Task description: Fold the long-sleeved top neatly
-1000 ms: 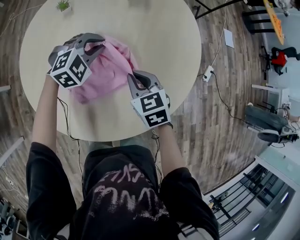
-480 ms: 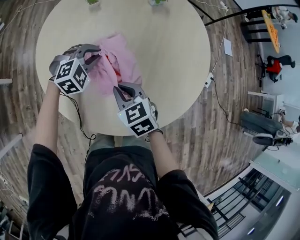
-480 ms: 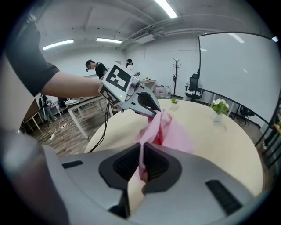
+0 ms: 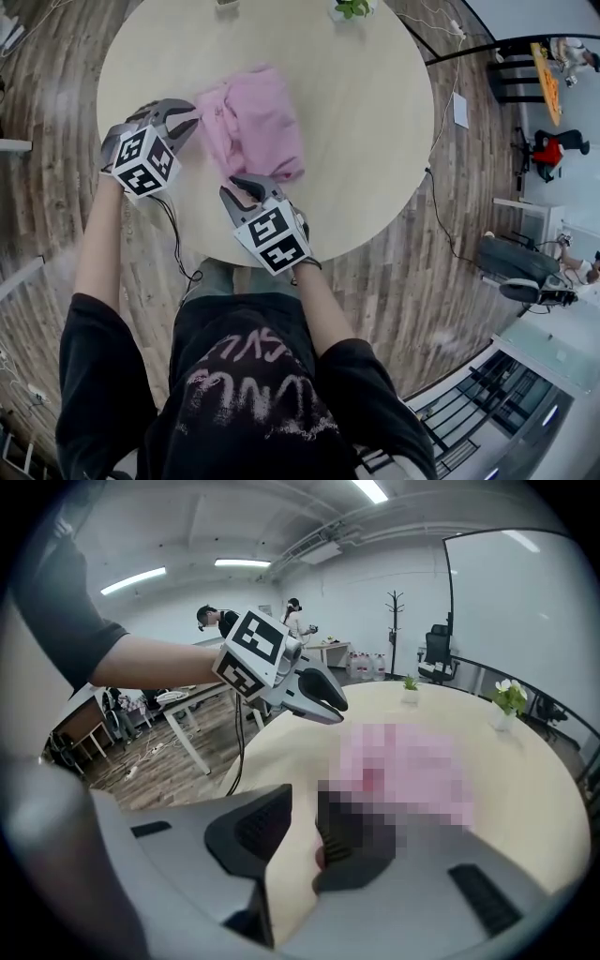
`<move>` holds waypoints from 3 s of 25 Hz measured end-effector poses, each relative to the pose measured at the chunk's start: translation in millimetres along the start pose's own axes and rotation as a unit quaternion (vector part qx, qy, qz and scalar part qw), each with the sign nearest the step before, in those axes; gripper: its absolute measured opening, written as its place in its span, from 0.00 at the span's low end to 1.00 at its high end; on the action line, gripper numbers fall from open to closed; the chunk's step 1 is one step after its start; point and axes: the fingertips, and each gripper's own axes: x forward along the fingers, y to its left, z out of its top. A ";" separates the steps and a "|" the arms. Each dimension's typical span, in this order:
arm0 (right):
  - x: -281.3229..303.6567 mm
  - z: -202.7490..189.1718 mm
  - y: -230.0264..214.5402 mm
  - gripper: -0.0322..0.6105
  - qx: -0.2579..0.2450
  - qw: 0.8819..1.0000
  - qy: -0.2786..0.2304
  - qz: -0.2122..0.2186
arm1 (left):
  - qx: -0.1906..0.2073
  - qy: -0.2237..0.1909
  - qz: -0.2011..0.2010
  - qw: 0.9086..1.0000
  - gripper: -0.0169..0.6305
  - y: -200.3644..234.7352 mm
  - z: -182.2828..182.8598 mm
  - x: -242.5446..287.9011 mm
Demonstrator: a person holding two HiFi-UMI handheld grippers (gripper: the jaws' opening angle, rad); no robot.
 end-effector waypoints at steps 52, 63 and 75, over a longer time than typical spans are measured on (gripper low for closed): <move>-387.9 -74.2 -67.3 0.06 0.069 0.909 -0.332 -0.244 | -0.290 -0.225 0.321 0.873 0.04 -169.3 188.7 -250.9; -410.9 -82.6 -68.9 0.05 0.066 0.903 -0.342 -0.253 | -0.279 -0.220 0.338 0.871 0.04 -182.4 197.1 -262.4; -413.7 -81.3 -72.7 0.05 0.068 0.901 -0.344 -0.255 | -0.278 -0.216 0.345 0.870 0.04 -183.7 195.4 -264.2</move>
